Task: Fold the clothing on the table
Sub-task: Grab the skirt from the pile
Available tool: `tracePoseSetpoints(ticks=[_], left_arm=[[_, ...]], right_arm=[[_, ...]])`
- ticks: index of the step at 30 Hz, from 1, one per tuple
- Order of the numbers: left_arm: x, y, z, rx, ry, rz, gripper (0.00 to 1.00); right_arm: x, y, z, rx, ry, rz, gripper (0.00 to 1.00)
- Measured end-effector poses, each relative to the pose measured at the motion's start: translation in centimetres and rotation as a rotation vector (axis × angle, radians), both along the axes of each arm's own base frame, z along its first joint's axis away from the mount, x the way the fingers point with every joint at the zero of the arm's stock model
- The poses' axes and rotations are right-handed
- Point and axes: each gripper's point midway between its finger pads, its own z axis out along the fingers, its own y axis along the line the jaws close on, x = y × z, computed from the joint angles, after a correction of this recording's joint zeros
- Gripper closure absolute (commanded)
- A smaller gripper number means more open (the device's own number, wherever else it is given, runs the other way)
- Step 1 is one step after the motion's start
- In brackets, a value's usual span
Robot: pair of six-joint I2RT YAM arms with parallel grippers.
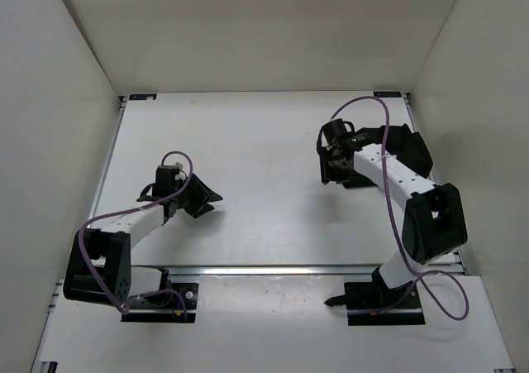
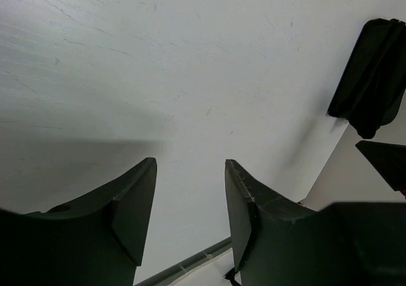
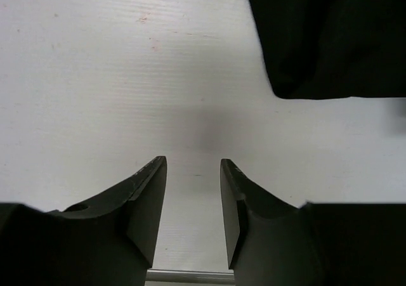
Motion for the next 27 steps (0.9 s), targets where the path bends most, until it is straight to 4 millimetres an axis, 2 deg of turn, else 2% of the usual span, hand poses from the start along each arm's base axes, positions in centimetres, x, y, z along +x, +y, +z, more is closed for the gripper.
tracePoseSetpoints(ticks=[3,4,5,6,8,10,11,14,18,19,20,21,24,27], left_arm=[[0.0,0.0,0.0,-0.002,-0.002,0.0,0.42],[0.0,0.0,0.0,-0.004,-0.002,0.002,0.42],[0.0,0.0,0.0,-0.005,-0.001,0.002,0.42],[0.0,0.0,0.0,-0.006,-0.001,0.002,0.42],[0.1,-0.1,0.0,-0.009,-0.004,0.0,0.42],[0.1,-0.1,0.0,-0.01,-0.005,-0.003,0.42],[0.1,-0.2,-0.1,-0.009,-0.003,-0.004,0.42],[0.0,-0.3,-0.3,-0.01,0.007,-0.005,0.42],[-0.1,-0.3,-0.7,-0.01,0.02,-0.009,0.42],[-0.2,-0.3,-0.8,-0.009,0.024,-0.009,0.42],[-0.2,-0.3,-0.8,-0.009,0.025,-0.009,0.42],[-0.2,-0.3,-0.8,-0.009,0.026,-0.009,0.42],[-0.3,-0.3,-0.9,-0.008,0.03,-0.008,0.42],[-0.3,-0.3,-1.0,-0.008,0.033,-0.007,0.42]], right_arm=[[0.5,-1.2,0.4,-0.017,-0.022,-0.012,0.6],[0.8,-1.6,0.6,-0.019,-0.033,-0.017,0.55],[1.2,-2.4,1.0,-0.02,-0.055,-0.027,0.44],[1.6,-3.4,1.3,-0.023,-0.074,-0.048,0.41],[2.6,-6.1,1.9,-0.033,-0.112,-0.1,0.29],[3.9,-9.3,2.2,-0.047,-0.145,-0.161,0.1],[4.6,-11.1,2.2,-0.061,-0.15,-0.195,0.07],[6.1,-14.4,1.1,-0.11,-0.144,-0.253,0.04],[7.7,-15.1,-2.1,-0.148,-0.089,-0.255,0.06],[8.0,-15.2,-3.1,-0.156,-0.067,-0.255,0.32],[8.1,-15.4,-4.0,-0.169,-0.042,-0.249,0.78],[8.3,-15.5,-4.9,-0.183,-0.019,-0.248,0.99],[8.8,-15.5,-5.7,-0.209,0.008,-0.262,1.0],[9.5,-14.8,-3.7,-0.219,-0.05,-0.249,1.0]])
